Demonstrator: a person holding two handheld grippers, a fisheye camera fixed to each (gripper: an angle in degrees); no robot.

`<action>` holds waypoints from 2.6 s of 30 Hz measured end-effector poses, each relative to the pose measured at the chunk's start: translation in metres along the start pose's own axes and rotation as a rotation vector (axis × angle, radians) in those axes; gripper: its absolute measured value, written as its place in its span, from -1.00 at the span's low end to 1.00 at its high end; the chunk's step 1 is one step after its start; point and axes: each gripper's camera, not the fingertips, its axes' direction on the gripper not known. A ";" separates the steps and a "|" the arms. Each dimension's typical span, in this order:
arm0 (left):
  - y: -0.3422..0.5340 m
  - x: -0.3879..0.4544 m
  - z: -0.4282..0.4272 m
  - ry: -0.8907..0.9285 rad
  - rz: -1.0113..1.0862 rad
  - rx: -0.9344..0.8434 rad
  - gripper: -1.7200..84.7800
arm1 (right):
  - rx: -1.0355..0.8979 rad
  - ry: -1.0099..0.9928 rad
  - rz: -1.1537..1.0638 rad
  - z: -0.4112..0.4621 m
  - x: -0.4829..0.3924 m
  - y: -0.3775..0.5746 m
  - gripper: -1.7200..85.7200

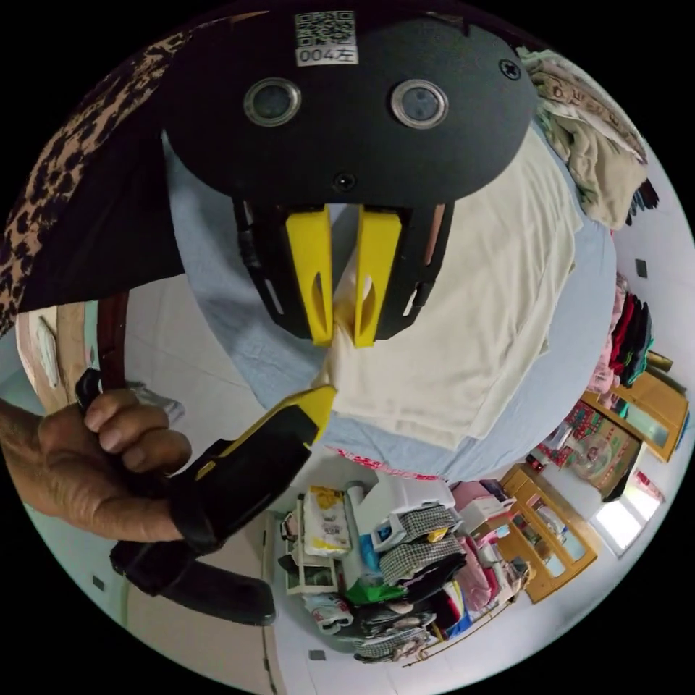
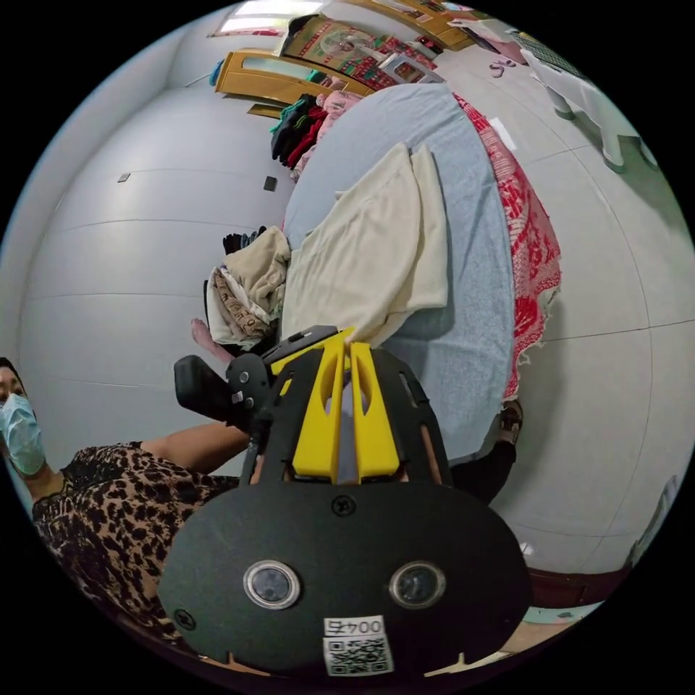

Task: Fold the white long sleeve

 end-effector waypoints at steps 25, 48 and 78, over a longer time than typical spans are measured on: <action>0.045 -0.080 -0.043 0.190 -0.285 0.115 -0.92 | 0.015 -0.244 0.229 0.024 0.105 -0.177 -0.73; 0.418 -0.294 -0.114 0.494 -1.151 0.478 -0.94 | 0.071 -0.394 -0.091 0.229 -0.063 -0.151 -0.90; 0.773 -0.433 -0.077 0.672 -1.520 0.529 -0.92 | -0.027 -0.036 -0.459 0.528 -0.156 -0.109 -0.76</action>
